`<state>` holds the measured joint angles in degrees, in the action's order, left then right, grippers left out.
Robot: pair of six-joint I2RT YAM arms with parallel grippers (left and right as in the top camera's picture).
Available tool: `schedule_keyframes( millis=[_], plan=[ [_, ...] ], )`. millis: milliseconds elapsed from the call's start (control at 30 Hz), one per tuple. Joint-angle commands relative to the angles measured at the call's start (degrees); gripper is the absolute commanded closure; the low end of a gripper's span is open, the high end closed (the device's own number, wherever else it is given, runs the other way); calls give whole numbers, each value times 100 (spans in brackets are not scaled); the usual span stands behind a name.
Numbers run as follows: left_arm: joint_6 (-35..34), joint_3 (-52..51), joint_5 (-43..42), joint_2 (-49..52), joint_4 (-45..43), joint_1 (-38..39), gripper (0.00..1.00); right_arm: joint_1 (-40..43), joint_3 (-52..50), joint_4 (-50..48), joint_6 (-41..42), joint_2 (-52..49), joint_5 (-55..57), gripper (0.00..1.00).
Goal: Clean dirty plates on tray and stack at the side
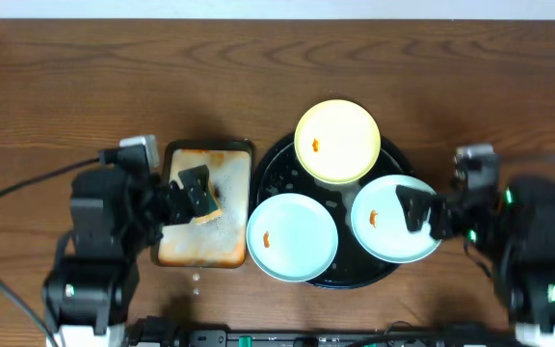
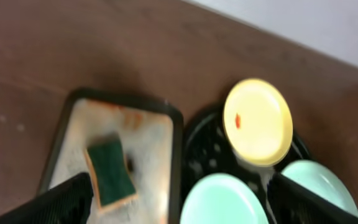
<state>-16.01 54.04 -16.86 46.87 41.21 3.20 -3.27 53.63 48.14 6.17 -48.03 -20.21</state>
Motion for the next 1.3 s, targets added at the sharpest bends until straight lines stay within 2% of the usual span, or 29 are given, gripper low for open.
schedule_keyframes(
  millis=[0,167,267,333,600,700,800,967,1033,1100,1200,1233,1267],
  plan=[
    [70,258,-271,280,199,-24,9,-35,796,404,-114,-986,-109,1],
    [61,234,-302,549,332,-24,9,-35,1102,249,199,-1934,-501,1],
    [-634,234,83,1005,761,-24,9,-35,1099,90,190,-2291,-693,1],
    [-837,234,411,1425,1043,-24,9,-35,1099,74,192,-2505,-509,1],
    [-702,229,514,3038,750,-24,13,-57,1097,144,208,-2861,-643,1],
    [-697,229,564,3698,621,94,23,-57,1097,144,210,-2859,-640,1],
    [-699,229,678,4199,463,293,30,-57,1097,144,210,-2861,-640,1],
    [-973,229,2022,4798,341,562,41,-57,1097,146,210,-2861,-640,1],
    [-1045,229,2170,4955,223,562,49,-57,1097,164,210,-2861,-640,1],
    [-1045,229,2166,5060,59,562,60,-57,1095,184,210,-2861,-640,1],
    [-1036,227,2109,5176,-251,568,86,-57,1084,181,214,-2861,-643,1],
    [-955,223,2017,5198,-341,568,92,-57,1082,184,214,-2861,-640,1],
    [-831,212,1875,5200,-426,568,92,-57,1082,184,214,-2861,-640,1]
  ],
)
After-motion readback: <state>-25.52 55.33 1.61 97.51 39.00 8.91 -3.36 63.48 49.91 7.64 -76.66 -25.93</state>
